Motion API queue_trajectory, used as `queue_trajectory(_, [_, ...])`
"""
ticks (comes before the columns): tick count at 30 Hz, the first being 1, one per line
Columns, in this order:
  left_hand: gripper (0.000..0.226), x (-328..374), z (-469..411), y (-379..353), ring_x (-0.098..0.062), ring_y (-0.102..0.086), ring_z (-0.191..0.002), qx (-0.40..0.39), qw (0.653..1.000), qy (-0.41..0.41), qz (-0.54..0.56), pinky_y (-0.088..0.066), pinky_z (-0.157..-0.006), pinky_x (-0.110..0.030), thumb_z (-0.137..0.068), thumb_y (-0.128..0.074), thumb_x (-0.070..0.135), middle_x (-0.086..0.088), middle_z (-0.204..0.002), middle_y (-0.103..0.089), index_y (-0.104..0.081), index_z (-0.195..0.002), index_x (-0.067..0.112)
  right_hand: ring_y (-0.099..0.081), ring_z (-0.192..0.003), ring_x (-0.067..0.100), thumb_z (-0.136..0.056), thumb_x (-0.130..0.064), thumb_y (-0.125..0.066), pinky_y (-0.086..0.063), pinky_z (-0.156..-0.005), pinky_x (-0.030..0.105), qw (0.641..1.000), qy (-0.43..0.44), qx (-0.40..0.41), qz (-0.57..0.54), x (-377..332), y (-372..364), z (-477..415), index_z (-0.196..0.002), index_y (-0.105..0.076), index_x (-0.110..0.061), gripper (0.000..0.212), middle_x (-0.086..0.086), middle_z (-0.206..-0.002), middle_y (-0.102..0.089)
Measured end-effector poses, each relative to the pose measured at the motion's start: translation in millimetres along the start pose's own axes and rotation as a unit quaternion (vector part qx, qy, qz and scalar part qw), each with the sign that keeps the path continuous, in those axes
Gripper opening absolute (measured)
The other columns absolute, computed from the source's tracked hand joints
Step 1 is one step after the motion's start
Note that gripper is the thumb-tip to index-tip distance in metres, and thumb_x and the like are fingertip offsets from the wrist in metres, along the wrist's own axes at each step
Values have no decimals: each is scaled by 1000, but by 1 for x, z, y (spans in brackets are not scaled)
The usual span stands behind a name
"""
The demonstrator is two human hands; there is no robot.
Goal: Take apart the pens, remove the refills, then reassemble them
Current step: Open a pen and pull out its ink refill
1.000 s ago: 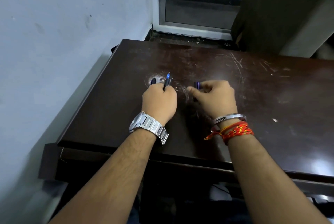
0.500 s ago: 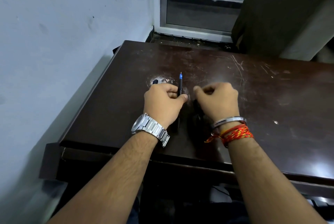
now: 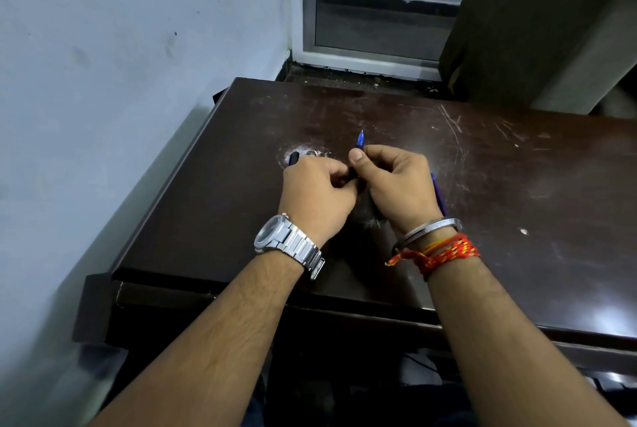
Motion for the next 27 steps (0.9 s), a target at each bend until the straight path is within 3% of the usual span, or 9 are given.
queue_trajectory(4, [8, 0, 0, 1, 5, -59, -61, -18, 1000, -3, 3, -37, -49, -3, -79, -73, 19, 11, -51, -60, -78, -73, 16, -70, -89, 20, -96, -17, -58, -56, -88, 44, 999, -13, -20, 29, 3, 2, -3, -85, -72, -22, 18, 4, -88, -74])
queue_trajectory(9, [21, -2, 0, 0, 10, -57, -56, -16, 1000, 5, -6, -37, -47, -4, -76, -75, 18, 10, -49, -59, -66, -57, 13, -65, -67, 7, -80, -34, -78, -54, -65, 25, 999, -28, 35, -24, 2, 0, 0, -94, -70, -13, 26, 1, -79, -71])
queue_trajectory(12, [12, 0, 1, 0, -2, -62, -63, -7, 1000, -2, -3, -45, -52, -12, -77, -74, 19, 0, -58, -69, -76, -68, 11, -65, -67, 10, -80, -16, -79, -56, -64, 24, 998, -18, 51, -43, 0, 3, 0, -94, -65, -17, 19, 2, -76, -71])
queue_trajectory(14, [7, 0, 0, 0, 3, -62, -62, -3, 1000, 0, 5, -45, -53, -10, -77, -75, 20, 5, -61, -71, -79, -73, 15, -64, -65, 10, -87, -5, -69, -54, -62, 26, 995, -23, 53, -76, -1, 3, -2, -97, -65, -17, 16, 2, -77, -72])
queue_trajectory(16, [4, 0, 0, 1, 13, -57, -57, 1, 1000, 3, 6, -39, -51, -2, -76, -76, 19, 18, -61, -66, -79, -76, 17, -62, -65, 9, -88, -6, -64, -52, -62, 27, 992, -32, 70, -102, -1, 4, -3, -100, -64, -17, 16, -1, -79, -72])
queue_trajectory(19, [6, 0, 0, 0, 15, -55, -53, -3, 1000, 6, -3, -35, -47, 0, -74, -75, 18, 17, -49, -57, -75, -68, 16, -64, -66, 6, -81, -22, -77, -54, -62, 24, 998, -14, 48, -48, 0, 3, 1, -105, -61, -16, 29, -3, -77, -70])
queue_trajectory(23, [5, 2, 1, -1, 10, -56, -52, -12, 1000, -4, 1, -37, -50, 0, -74, -74, 18, 20, -57, -63, -78, -75, 19, -65, -71, 11, -91, -6, -60, -52, -62, 23, 994, -25, 36, -102, -3, -2, 1, -101, -61, -19, 17, 2, -79, -73])
queue_trajectory(25, [6, 1, 1, 0, 15, -56, -54, -7, 1000, -1, 5, -36, -50, 1, -74, -75, 18, 22, -55, -60, -79, -78, 20, -62, -70, 9, -93, -14, -58, -49, -63, 26, 989, -42, 36, -138, -4, -2, -1, -107, -58, -19, 15, 3, -87, -73])
queue_trajectory(27, [3, 2, 0, 1, 18, -54, -53, -2, 1000, 2, 0, -34, -48, 2, -73, -75, 18, 20, -48, -53, -77, -73, 19, -60, -71, 8, -87, -30, -71, -51, -66, 29, 996, -31, 28, -79, 0, -3, 0, -114, -54, -20, 33, 2, -88, -69])
Point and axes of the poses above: each hand's wrist, its own z-axis away from the middle knuckle, its own y-axis out of the back of the hand, x = y × z, the point moved 2 cm from there along -z, towards the middle knuckle
